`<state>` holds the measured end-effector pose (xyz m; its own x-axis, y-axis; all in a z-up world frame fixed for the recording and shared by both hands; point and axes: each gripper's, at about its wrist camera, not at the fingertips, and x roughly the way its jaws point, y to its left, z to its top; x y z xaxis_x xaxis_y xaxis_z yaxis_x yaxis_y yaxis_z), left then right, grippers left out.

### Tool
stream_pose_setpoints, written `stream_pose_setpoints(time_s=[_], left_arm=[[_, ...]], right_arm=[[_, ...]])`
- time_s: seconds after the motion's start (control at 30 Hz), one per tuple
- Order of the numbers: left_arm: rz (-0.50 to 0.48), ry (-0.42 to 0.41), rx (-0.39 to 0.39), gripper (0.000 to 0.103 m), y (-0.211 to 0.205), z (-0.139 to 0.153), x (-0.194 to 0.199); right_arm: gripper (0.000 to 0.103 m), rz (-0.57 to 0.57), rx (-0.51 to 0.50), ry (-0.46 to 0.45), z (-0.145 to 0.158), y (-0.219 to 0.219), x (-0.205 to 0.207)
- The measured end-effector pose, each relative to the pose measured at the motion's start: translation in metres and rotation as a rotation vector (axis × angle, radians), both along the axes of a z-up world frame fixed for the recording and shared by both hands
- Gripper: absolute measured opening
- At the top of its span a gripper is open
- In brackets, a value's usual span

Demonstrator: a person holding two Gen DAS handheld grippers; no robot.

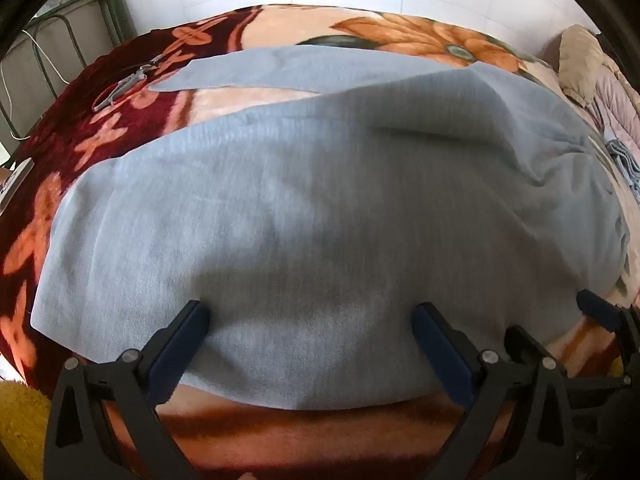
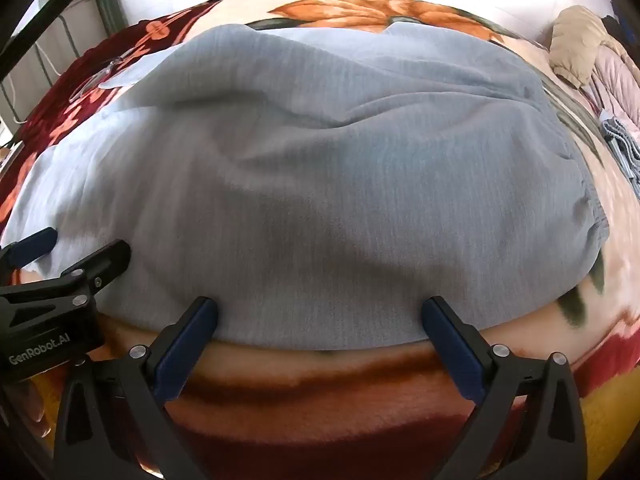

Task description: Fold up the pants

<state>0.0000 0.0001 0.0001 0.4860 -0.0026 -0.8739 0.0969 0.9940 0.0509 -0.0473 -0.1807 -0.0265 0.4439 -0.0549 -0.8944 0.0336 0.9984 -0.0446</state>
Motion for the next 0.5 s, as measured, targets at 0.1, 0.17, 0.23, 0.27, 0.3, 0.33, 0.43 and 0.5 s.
stream_pose_setpoints(time_s=[0.1, 0.17, 0.23, 0.27, 0.3, 0.33, 0.43, 0.5], left_arm=[[0.003, -0.013, -0.003, 0.103, 0.000, 0.000, -0.001], [0.001, -0.015, 0.000, 0.103, -0.001, 0.000, -0.002], [0.005, -0.022, 0.001, 0.103, 0.002, 0.002, -0.002], [0.009, -0.023, 0.000, 0.103, 0.002, 0.001, -0.005], [0.005, -0.023, 0.004, 0.103, 0.001, 0.001, -0.005], [0.001, -0.021, 0.006, 0.103, 0.001, 0.001, -0.006], [0.005, -0.022, 0.001, 0.103, 0.002, 0.001, -0.002], [0.007, -0.025, 0.001, 0.103, 0.002, 0.000, -0.002]], right_arm=[[0.103, 0.006, -0.009, -0.016, 0.000, 0.001, -0.002], [0.103, 0.010, -0.012, -0.016, 0.000, 0.001, -0.002], [0.103, 0.019, -0.015, -0.013, 0.000, -0.005, 0.000], [0.103, 0.021, -0.020, -0.013, 0.000, -0.004, 0.000], [0.103, 0.021, -0.022, -0.012, 0.000, -0.003, 0.001], [0.103, 0.021, -0.023, -0.012, 0.001, -0.003, 0.001], [0.103, 0.017, -0.020, -0.011, 0.002, -0.009, 0.000], [0.103, 0.020, -0.021, -0.011, 0.002, -0.010, 0.001]])
